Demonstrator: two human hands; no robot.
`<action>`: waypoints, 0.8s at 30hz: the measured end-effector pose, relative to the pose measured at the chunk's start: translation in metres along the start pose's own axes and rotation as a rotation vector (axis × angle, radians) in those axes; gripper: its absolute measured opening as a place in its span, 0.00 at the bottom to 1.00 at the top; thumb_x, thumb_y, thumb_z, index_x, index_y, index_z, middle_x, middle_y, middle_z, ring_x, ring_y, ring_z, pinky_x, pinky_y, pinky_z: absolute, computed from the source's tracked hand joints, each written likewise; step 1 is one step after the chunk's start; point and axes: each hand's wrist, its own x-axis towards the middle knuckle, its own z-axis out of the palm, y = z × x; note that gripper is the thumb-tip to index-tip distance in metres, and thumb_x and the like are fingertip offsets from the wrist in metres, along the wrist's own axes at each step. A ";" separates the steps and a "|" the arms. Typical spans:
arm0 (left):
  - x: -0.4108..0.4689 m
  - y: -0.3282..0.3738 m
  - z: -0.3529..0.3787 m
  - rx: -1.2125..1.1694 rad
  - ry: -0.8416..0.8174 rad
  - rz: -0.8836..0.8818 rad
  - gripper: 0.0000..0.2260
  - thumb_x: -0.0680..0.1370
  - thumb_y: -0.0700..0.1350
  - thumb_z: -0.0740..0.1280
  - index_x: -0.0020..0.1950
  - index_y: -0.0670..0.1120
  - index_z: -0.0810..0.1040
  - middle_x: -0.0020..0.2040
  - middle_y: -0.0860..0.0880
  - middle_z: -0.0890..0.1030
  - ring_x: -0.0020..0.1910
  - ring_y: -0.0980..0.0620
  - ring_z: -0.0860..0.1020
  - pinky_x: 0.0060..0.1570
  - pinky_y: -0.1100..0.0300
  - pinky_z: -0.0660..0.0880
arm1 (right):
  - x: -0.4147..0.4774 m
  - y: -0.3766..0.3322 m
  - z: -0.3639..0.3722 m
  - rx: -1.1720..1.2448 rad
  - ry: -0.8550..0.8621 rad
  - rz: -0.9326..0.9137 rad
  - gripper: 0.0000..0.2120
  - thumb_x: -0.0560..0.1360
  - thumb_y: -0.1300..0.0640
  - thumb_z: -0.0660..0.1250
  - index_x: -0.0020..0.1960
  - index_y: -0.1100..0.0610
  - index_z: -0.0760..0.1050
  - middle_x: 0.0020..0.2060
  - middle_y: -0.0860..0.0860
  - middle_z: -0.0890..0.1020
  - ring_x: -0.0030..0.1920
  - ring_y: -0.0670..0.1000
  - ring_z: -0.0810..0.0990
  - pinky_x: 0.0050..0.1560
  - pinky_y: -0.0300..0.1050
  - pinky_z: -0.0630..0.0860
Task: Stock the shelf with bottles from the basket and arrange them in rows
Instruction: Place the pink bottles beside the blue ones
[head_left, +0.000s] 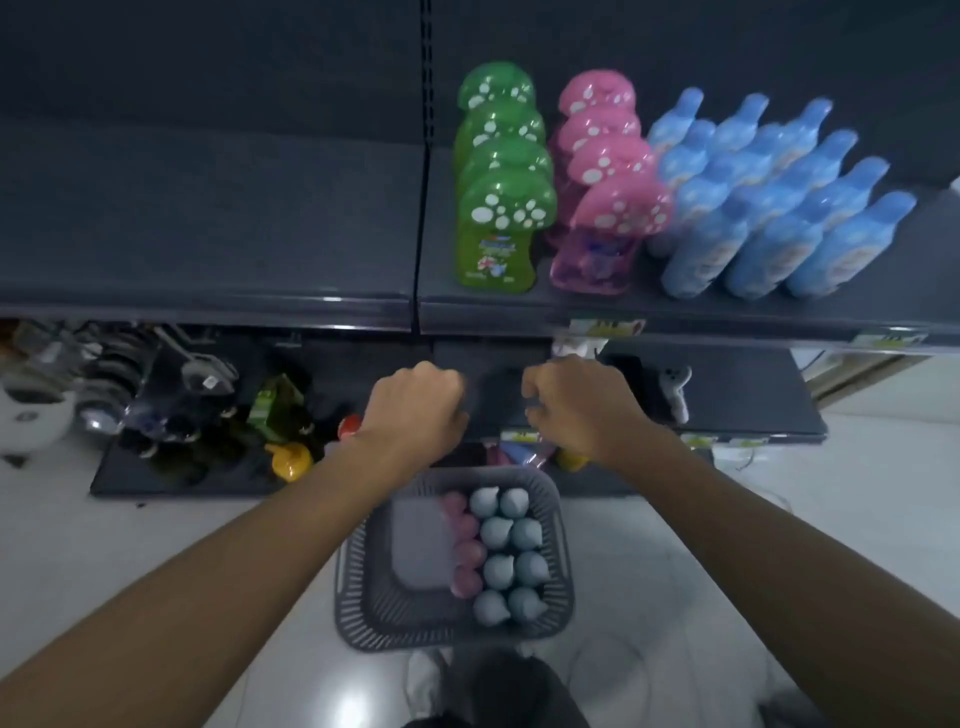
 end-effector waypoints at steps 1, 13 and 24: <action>-0.003 -0.006 0.016 -0.010 -0.034 -0.019 0.11 0.77 0.52 0.65 0.56 0.49 0.79 0.54 0.43 0.80 0.53 0.37 0.80 0.45 0.50 0.74 | 0.000 -0.004 0.016 -0.001 -0.017 -0.008 0.09 0.74 0.52 0.67 0.53 0.51 0.78 0.49 0.53 0.82 0.49 0.60 0.82 0.45 0.50 0.77; -0.026 -0.043 0.205 -0.109 -0.250 -0.124 0.13 0.79 0.47 0.65 0.61 0.47 0.80 0.56 0.41 0.82 0.54 0.37 0.81 0.49 0.48 0.77 | -0.005 -0.031 0.195 0.050 -0.253 -0.012 0.12 0.78 0.54 0.61 0.61 0.52 0.76 0.57 0.54 0.81 0.56 0.59 0.80 0.45 0.47 0.70; 0.020 -0.053 0.300 -0.163 -0.164 -0.035 0.15 0.79 0.42 0.64 0.65 0.50 0.75 0.61 0.46 0.77 0.57 0.41 0.79 0.51 0.47 0.77 | 0.017 -0.039 0.316 0.037 -0.284 -0.055 0.14 0.78 0.59 0.63 0.63 0.55 0.75 0.57 0.55 0.77 0.56 0.58 0.77 0.48 0.53 0.78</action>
